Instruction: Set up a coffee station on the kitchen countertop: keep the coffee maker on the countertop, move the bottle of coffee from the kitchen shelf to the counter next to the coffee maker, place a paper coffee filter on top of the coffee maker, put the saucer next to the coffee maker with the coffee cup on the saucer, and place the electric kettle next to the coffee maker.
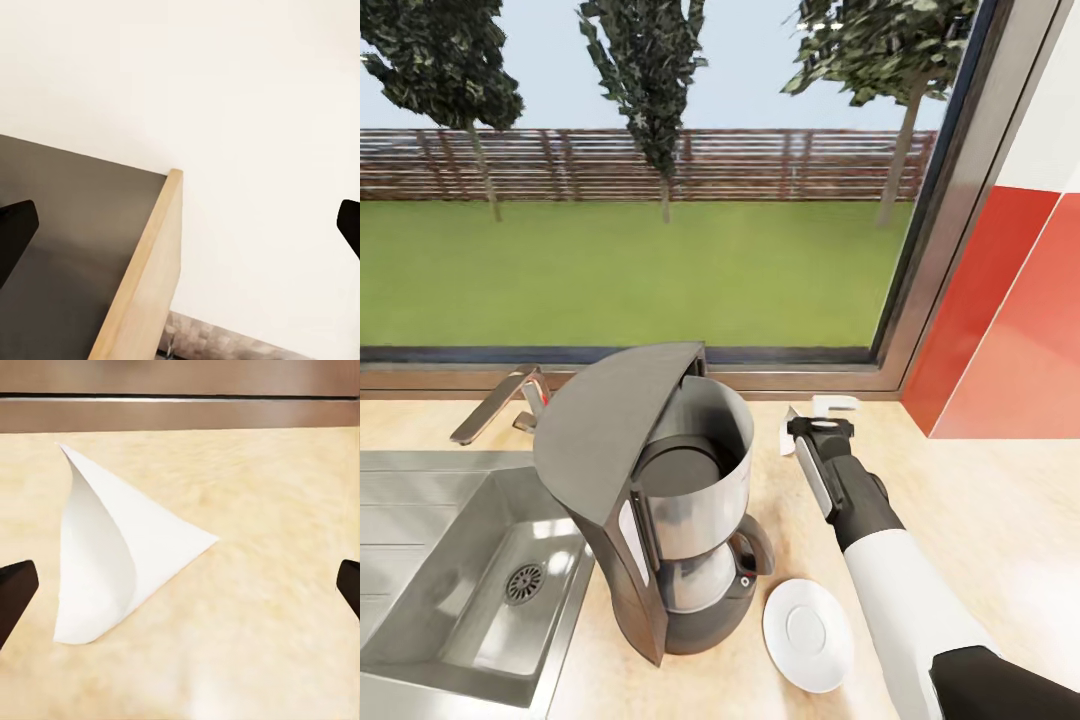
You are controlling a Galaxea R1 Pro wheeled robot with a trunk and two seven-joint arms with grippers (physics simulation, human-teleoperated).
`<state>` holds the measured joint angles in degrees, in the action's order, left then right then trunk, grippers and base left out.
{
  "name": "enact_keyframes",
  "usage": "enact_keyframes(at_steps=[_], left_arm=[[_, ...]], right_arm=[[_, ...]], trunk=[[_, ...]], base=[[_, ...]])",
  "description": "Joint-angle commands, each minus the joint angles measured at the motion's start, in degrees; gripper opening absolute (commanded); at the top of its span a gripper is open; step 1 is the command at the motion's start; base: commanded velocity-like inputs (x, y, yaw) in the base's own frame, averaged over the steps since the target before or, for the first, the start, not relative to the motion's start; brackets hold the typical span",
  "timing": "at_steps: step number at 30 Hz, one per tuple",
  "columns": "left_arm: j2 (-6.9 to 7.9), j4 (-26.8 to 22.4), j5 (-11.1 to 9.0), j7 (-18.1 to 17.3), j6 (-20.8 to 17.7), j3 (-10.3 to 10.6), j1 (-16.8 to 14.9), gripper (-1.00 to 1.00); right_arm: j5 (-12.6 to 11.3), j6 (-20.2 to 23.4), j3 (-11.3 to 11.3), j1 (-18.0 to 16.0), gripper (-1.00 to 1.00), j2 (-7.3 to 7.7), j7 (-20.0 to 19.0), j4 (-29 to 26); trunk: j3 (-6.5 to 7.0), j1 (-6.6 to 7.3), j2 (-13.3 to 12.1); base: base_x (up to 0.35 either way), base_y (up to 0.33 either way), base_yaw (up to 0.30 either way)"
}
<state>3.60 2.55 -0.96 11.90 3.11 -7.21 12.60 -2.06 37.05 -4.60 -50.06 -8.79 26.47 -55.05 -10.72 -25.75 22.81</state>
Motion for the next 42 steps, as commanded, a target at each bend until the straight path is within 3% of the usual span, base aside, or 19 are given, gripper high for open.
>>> enact_keyframes(at_steps=[1, 5, 11, 36, 42], left_arm=[[0.0, 0.1, -0.1, 0.1, 0.4, -0.4, 0.0, 1.0], [-0.02, 0.1, -0.1, 0.1, 0.3, -0.3, 0.0, 1.0], [-0.02, 0.1, -0.1, 0.1, 0.3, -0.3, 0.0, 1.0], [-0.08, 0.1, -0.1, 0.1, 0.3, -0.4, 0.0, 1.0], [-0.08, 0.1, -0.1, 0.1, 0.3, -0.4, 0.0, 1.0]], right_arm=[[-0.2, 0.3, -0.1, 0.0, 1.0, 0.05, 0.6, -0.1], [-0.3, 0.2, 0.0, -0.1, 1.0, 0.16, 3.5, -0.3], [-0.4, 0.2, 0.0, -0.1, 1.0, 0.19, 5.1, -0.3], [-0.4, 0.1, -0.1, -0.2, 1.0, 0.16, 5.1, 0.7], [-0.4, 0.1, -0.1, -2.9, 1.0, 0.18, 5.1, 3.6]], trunk=[[-0.1, -0.03, 0.1], [-0.1, -0.03, 0.1], [-0.1, -0.03, 0.1], [-1.03, -0.03, 0.1], [-1.03, -0.03, 0.1]], base=[[0.0, 0.0, 0.0], [0.0, 0.0, 0.0], [0.0, 0.0, 0.0], [0.0, 0.0, 0.0], [0.0, 0.0, 0.0]])
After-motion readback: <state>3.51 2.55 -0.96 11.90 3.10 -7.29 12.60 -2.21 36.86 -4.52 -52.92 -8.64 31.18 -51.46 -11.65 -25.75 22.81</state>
